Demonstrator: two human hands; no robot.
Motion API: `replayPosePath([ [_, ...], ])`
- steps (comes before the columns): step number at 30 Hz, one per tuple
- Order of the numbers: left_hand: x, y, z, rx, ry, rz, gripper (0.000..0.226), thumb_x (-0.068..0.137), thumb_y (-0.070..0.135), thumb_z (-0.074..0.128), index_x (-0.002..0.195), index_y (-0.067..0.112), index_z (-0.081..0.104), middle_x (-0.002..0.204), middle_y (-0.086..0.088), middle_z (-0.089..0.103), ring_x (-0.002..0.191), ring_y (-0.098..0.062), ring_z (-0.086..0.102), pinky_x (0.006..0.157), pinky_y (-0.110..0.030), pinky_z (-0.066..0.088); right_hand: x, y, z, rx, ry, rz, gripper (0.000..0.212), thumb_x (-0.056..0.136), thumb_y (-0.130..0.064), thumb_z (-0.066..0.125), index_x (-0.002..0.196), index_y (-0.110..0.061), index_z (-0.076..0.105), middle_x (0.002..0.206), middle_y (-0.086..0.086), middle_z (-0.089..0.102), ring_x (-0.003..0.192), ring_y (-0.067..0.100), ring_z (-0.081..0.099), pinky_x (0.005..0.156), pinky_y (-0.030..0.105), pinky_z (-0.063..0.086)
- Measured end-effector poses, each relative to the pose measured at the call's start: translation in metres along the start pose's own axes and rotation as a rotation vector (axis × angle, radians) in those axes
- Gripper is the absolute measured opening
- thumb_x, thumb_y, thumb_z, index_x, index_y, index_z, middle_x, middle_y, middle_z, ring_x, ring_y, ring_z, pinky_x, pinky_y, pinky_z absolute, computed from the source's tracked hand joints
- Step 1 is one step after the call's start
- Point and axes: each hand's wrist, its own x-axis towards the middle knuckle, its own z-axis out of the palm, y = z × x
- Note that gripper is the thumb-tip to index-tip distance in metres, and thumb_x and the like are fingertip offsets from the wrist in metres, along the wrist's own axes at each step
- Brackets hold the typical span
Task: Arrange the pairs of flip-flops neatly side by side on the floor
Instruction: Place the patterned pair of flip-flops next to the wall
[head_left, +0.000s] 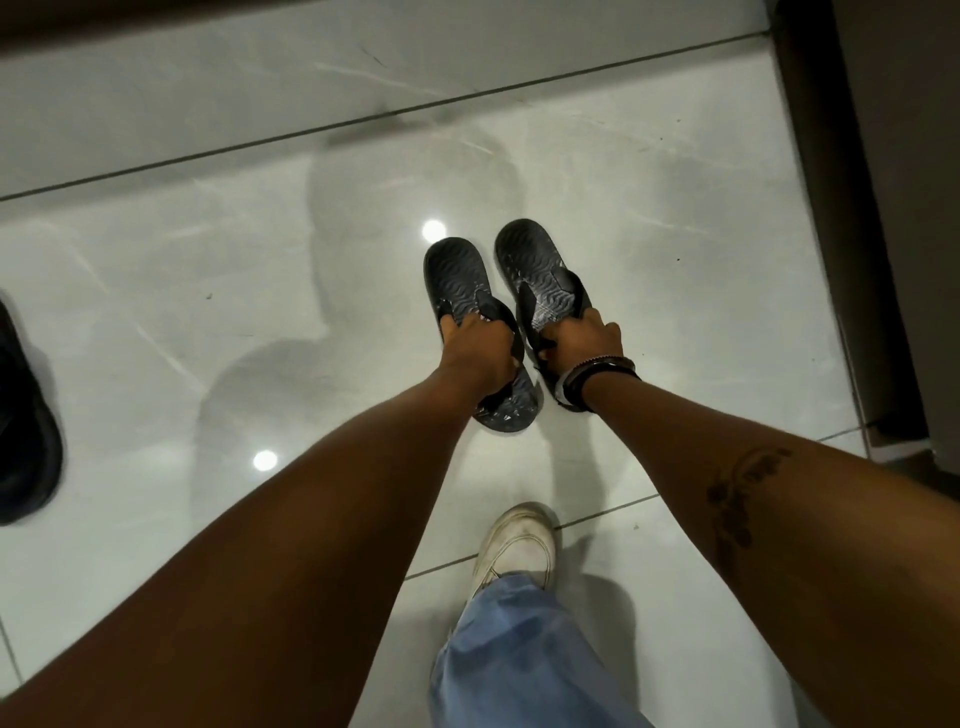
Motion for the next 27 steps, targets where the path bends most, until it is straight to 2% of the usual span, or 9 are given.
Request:
replayPosePath([
  [3,-0.001,0.000,0.002,0.044,-0.011,0.029,0.025,0.090,0.033,0.056,0.105,0.021,0.070,0.115,-0.004,0.067,0.123,-0.030,0.045,0.112,-0.055,0.020,-0.007,-0.003,-0.001,0.005,0.009,0.005,0.031,0.096,-0.029,0.048,0.117,-0.021,0.069,0.132,0.016,0.053,0.126,0.033,0.041,0.101,0.041,0.035],
  [7,-0.005,-0.005,0.007,0.015,0.046,0.038,0.023,0.089,0.034,0.055,0.101,0.024,0.071,0.113,0.000,0.068,0.122,-0.029,0.045,0.109,-0.053,0.023,-0.009,-0.013,-0.002,0.041,-0.033,0.069,0.039,0.094,-0.034,0.048,0.130,-0.025,0.060,0.145,0.018,0.039,0.123,0.038,0.045,0.105,0.042,0.034],
  [10,-0.010,-0.011,0.005,0.033,0.098,0.061,0.021,0.090,0.035,0.053,0.095,0.024,0.071,0.106,0.000,0.068,0.114,-0.028,0.048,0.103,-0.051,0.027,-0.012,-0.022,-0.001,0.029,-0.023,0.093,0.042,0.094,-0.030,0.046,0.135,-0.022,0.052,0.141,0.016,0.048,0.123,0.038,0.046,0.104,0.045,0.035],
  [12,-0.014,-0.017,0.001,-0.032,0.193,0.072,0.023,0.091,0.035,0.053,0.100,0.023,0.070,0.109,-0.003,0.067,0.111,-0.027,0.051,0.100,-0.049,0.027,-0.014,-0.025,0.000,-0.052,0.020,0.093,0.043,0.093,-0.030,0.043,0.135,-0.023,0.050,0.141,0.012,0.050,0.127,0.036,0.045,0.102,0.046,0.036],
  [16,-0.037,-0.047,-0.015,-0.167,0.352,0.005,0.031,0.092,0.032,0.052,0.116,0.015,0.062,0.116,-0.009,0.064,0.113,-0.029,0.054,0.105,-0.051,0.025,-0.024,-0.039,0.003,-0.253,0.181,-0.003,0.041,0.085,-0.027,0.049,0.123,-0.015,0.060,0.128,0.016,0.058,0.120,0.038,0.049,0.096,0.048,0.037],
  [18,-0.056,-0.080,-0.020,-0.103,0.439,-0.065,0.031,0.094,0.034,0.051,0.114,0.014,0.064,0.112,-0.008,0.064,0.109,-0.030,0.056,0.103,-0.051,0.028,-0.031,-0.064,0.007,-0.295,0.256,-0.118,0.036,0.080,-0.025,0.050,0.107,-0.009,0.068,0.117,0.019,0.061,0.112,0.040,0.053,0.094,0.050,0.037],
  [20,-0.076,-0.125,-0.027,-0.033,0.553,-0.127,0.028,0.092,0.033,0.053,0.107,0.013,0.067,0.103,-0.009,0.065,0.099,-0.031,0.059,0.098,-0.051,0.035,-0.038,-0.108,0.012,-0.322,0.249,-0.205,0.032,0.079,-0.025,0.054,0.102,-0.008,0.069,0.115,0.018,0.061,0.110,0.039,0.053,0.095,0.050,0.037],
  [22,-0.095,-0.172,-0.036,0.015,0.613,-0.192,0.028,0.092,0.032,0.054,0.107,0.012,0.067,0.100,-0.009,0.066,0.095,-0.032,0.061,0.096,-0.051,0.038,-0.042,-0.159,0.020,-0.322,0.199,-0.282,0.036,0.083,-0.028,0.054,0.111,-0.010,0.065,0.126,0.016,0.056,0.116,0.036,0.050,0.098,0.048,0.035],
  [27,-0.148,-0.301,-0.077,0.049,0.614,-0.413,0.030,0.094,0.029,0.051,0.112,0.010,0.063,0.107,-0.014,0.063,0.102,-0.036,0.058,0.100,-0.051,0.033,-0.052,-0.295,0.055,-0.206,0.136,-0.501,0.046,0.086,-0.030,0.054,0.129,-0.013,0.056,0.153,0.014,0.036,0.132,0.035,0.042,0.106,0.053,0.030],
])
